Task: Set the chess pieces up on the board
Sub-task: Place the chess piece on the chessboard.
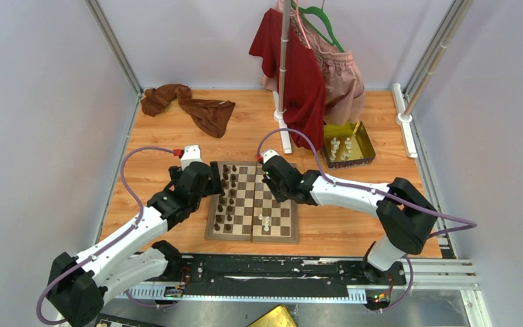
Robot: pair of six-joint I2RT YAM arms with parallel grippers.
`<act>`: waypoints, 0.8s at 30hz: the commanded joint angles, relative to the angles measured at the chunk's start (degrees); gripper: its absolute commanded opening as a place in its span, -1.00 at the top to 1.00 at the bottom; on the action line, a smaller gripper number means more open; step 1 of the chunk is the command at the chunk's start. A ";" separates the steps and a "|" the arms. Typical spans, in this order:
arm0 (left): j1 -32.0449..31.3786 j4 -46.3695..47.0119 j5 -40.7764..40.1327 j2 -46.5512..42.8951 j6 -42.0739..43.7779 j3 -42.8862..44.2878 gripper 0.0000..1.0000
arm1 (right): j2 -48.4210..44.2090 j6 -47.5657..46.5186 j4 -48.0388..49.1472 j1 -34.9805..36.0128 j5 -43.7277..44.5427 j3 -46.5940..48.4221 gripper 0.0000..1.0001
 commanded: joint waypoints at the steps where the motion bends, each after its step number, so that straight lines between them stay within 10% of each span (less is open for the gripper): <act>1: -0.45 1.82 -0.90 0.46 -0.41 -0.06 -1.00 | 0.84 -0.25 0.27 -0.74 -0.67 1.17 0.87; 24: -0.44 0.73 -0.88 -0.02 -0.54 0.48 -1.00 | -5.94 -1.42 -1.59 0.80 0.11 1.11 0.23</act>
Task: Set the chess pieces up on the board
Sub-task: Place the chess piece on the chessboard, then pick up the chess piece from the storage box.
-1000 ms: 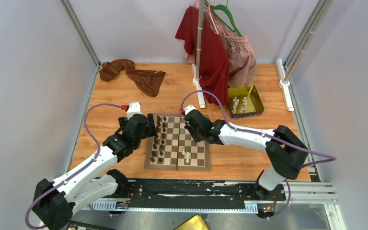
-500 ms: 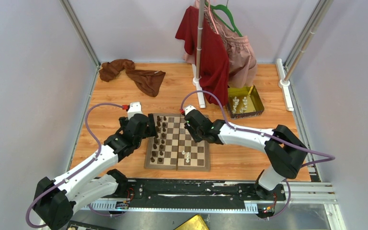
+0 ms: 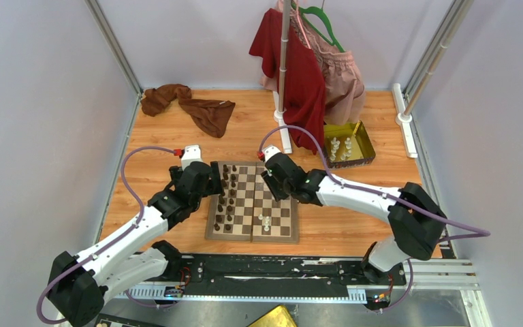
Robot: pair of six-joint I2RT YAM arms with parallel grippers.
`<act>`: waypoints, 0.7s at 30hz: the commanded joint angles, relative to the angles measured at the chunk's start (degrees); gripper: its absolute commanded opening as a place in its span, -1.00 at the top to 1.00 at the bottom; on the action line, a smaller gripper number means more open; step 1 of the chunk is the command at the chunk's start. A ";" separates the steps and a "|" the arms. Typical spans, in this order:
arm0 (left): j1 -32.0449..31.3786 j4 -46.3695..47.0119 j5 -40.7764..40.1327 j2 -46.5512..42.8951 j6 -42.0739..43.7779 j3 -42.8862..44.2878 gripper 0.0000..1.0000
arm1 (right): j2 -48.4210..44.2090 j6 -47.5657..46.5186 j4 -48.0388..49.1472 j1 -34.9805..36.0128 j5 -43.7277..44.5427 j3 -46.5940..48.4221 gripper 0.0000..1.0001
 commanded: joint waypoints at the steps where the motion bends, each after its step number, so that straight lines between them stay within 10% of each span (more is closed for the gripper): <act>1: -0.45 0.38 -0.88 -0.56 -0.63 0.51 -1.00 | -3.31 -0.45 -1.60 1.25 0.70 0.96 0.23; 21: -0.44 -0.31 -1.43 -1.83 -1.29 -0.24 -1.00 | -3.25 4.48 -3.32 13.26 3.08 -1.97 0.14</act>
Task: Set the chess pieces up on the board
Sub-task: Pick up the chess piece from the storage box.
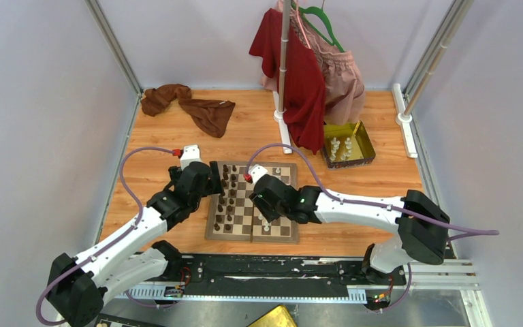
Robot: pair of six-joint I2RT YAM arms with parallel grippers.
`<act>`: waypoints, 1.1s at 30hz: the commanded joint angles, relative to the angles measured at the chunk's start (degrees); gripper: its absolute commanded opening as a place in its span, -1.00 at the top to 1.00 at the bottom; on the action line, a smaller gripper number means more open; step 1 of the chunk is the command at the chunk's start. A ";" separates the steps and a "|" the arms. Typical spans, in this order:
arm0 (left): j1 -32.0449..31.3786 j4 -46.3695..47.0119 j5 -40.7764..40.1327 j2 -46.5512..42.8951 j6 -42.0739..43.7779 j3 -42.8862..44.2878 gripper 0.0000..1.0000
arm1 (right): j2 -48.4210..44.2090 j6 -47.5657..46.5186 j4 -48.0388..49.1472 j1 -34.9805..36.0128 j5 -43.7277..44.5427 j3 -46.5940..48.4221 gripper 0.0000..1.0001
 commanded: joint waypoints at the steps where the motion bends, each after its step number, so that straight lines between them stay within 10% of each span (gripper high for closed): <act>1: -0.48 -0.14 -1.50 -1.25 -0.70 -0.32 -1.00 | 0.51 1.98 -0.76 1.65 1.80 -0.94 0.14; 33: -0.49 0.74 -1.76 -1.20 -0.75 -1.00 -1.00 | 3.17 3.44 0.37 1.87 0.38 -2.45 0.35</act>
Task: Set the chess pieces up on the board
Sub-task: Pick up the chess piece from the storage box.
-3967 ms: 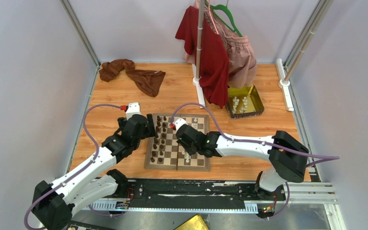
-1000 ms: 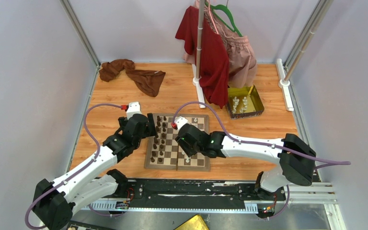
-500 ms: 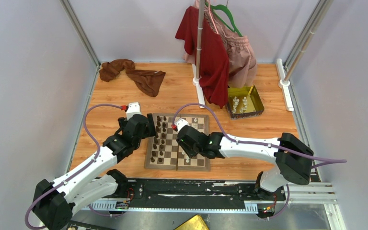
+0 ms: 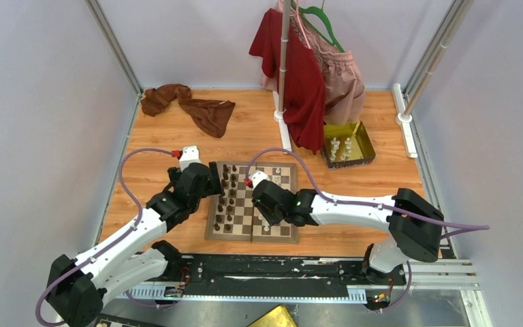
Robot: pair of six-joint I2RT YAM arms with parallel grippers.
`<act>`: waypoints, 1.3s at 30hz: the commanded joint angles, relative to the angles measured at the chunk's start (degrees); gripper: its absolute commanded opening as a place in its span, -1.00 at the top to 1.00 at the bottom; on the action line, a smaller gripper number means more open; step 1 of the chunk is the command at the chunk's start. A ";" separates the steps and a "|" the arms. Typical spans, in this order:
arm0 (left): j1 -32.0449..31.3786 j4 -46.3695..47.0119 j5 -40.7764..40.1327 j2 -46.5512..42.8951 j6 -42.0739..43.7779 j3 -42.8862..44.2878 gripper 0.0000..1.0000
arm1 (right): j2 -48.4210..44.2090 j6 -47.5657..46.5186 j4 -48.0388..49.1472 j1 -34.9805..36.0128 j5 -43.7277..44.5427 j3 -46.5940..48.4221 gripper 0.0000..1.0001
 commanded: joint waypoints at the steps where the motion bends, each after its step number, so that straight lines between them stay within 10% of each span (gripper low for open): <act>1: -0.49 0.70 -1.28 -0.37 -0.57 -0.29 -1.00 | 1.01 0.82 0.42 0.88 -0.02 -0.74 0.35; 39: -0.46 0.78 -1.09 -0.22 -0.66 -0.67 -1.00 | -0.19 -0.86 -0.07 -2.29 2.69 -0.63 0.82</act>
